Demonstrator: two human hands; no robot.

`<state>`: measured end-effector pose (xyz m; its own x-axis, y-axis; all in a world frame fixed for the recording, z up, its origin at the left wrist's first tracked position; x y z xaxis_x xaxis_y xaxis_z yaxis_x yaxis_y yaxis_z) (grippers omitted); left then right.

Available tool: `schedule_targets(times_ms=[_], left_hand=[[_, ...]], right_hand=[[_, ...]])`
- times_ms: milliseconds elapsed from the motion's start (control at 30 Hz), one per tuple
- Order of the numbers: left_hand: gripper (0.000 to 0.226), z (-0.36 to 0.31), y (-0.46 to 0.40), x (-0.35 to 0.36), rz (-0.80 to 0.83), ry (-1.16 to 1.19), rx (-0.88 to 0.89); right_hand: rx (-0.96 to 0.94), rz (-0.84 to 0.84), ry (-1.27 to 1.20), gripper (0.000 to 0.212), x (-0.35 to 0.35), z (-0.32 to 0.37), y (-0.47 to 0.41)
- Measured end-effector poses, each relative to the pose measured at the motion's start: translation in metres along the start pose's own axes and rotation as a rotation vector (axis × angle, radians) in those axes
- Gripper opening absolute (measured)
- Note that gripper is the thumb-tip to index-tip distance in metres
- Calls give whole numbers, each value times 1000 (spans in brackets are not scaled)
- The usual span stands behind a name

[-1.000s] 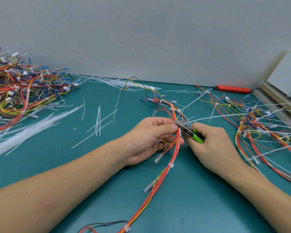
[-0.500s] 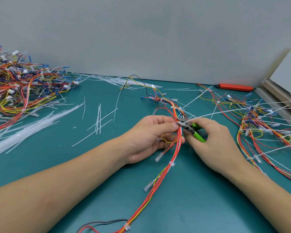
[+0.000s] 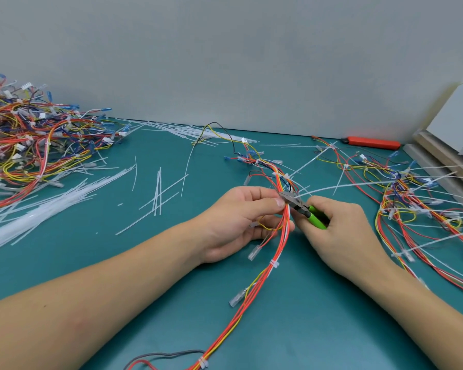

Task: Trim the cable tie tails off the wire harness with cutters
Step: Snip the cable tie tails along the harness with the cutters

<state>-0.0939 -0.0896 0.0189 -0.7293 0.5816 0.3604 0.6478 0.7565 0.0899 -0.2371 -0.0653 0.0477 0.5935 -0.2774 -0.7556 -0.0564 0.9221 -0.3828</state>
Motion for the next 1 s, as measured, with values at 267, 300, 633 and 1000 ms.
schedule_targets(times_ms=[267,300,633,1000], left_hand=[[7,0,0,-1,-15,-2,1],[7,-1,0,-1,-19,0,2],[7,1,-1,-2,-14,6,-2],[9,0,1,1,-1,-4,-3]], right_hand=[[-5,16,11,20,-3,9,-1],[-4,13,9,20,-3,9,-1],[13,-16,-28,13,-3,0,-1],[-13,0,-42,28,-1,3,0]])
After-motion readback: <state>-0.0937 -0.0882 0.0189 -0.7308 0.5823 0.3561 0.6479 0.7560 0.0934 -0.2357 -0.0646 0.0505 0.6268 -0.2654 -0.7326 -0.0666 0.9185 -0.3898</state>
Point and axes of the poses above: each hand's wrist, its own y-axis away from the middle knuckle, its own x-axis out of the palm, z = x × y, the point moved 9 cm from there along -y, towards the middle knuckle, and after that the axes turned 2 degrees about -x, right-handed, at the moved point
